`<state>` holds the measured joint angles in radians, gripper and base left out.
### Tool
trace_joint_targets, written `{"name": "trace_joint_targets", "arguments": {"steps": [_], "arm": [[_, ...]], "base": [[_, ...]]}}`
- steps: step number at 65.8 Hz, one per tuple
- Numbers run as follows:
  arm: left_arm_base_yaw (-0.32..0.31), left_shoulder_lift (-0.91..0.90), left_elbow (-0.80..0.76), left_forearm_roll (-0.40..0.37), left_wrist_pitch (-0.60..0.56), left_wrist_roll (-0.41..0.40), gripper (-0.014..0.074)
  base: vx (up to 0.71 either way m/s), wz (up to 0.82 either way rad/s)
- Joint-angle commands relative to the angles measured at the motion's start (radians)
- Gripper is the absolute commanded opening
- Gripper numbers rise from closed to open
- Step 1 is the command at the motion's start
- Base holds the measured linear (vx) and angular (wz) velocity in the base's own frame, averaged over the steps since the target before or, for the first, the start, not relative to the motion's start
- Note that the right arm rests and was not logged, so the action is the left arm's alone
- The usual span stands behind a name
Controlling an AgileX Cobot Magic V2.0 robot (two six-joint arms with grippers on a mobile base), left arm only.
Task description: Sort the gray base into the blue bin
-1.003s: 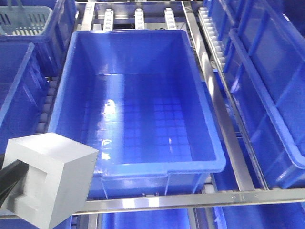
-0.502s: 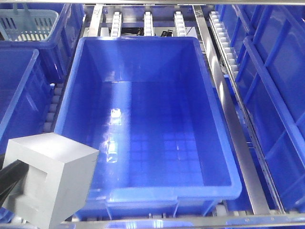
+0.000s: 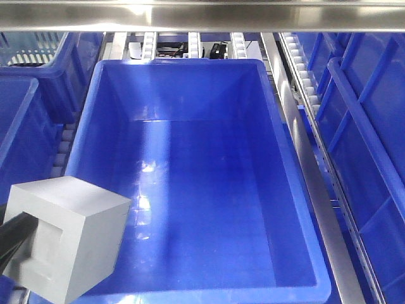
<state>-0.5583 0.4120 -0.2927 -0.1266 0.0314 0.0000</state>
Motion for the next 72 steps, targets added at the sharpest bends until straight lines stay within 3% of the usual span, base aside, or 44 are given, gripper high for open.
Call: {"name": "trace_joint_targets", "arguments": {"steps": [1,72], "arm": [[-0.003,0.003,-0.03,-0.007,-0.111,-0.007,-0.0006],[-0.003,0.003,-0.03,-0.007,-0.111,-0.007,-0.0006]], "base": [[0.07,-0.04],[0.02,-0.01]]}}
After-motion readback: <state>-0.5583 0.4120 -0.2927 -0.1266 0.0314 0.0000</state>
